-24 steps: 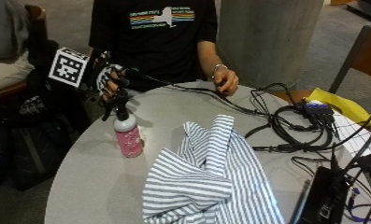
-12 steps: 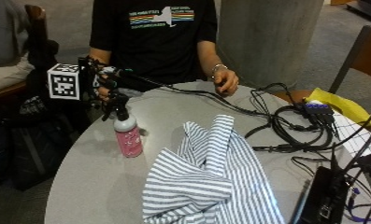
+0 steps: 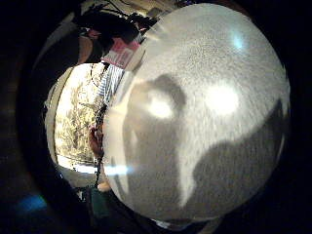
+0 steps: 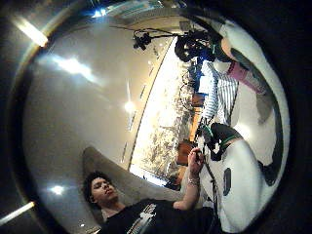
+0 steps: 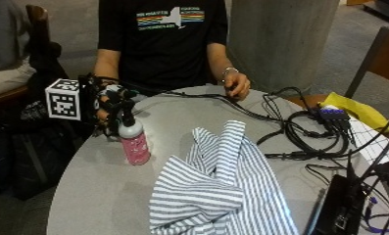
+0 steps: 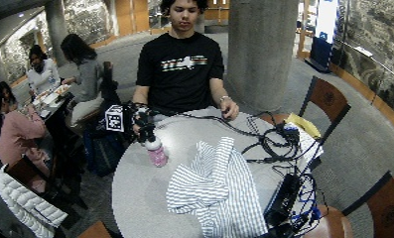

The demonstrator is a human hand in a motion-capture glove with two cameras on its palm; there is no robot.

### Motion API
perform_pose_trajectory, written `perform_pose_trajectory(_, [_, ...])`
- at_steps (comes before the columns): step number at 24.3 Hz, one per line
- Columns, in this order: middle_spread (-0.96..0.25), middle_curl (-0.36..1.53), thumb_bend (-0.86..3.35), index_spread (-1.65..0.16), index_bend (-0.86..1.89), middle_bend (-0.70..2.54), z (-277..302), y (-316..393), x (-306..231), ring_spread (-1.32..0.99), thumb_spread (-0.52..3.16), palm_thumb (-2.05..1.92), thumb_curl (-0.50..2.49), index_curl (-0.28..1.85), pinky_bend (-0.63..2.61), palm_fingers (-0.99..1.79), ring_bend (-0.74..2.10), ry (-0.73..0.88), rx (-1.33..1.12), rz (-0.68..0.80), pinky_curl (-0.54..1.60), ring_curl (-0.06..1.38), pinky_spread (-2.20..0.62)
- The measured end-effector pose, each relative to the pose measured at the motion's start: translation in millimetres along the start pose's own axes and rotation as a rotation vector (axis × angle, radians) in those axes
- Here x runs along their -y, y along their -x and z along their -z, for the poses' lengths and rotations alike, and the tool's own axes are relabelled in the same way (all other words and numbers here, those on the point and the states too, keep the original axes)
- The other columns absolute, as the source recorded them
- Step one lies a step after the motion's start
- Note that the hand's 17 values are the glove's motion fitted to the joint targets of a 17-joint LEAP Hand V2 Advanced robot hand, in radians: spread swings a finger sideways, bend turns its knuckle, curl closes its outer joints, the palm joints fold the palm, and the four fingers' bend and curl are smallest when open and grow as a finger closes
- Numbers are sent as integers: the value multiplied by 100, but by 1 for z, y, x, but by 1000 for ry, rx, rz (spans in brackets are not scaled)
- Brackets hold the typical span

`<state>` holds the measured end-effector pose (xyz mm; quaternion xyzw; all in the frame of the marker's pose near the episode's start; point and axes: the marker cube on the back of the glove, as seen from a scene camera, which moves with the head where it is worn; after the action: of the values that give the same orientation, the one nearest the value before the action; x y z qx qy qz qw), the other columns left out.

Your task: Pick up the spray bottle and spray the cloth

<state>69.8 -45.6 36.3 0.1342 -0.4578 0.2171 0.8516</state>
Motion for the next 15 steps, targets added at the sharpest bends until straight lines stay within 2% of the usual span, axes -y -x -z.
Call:
perform_pose_trajectory(8, [2,37,6,-30,10,19,-4,-14,40,0,89,97,39,22,45,66,37,-25,-87,-38,37,36,17])
perform_pose_trajectory(15, [2,38,3,-31,9,19,-12,-17,60,1,88,101,42,21,48,62,39,-44,-60,-49,37,36,18])
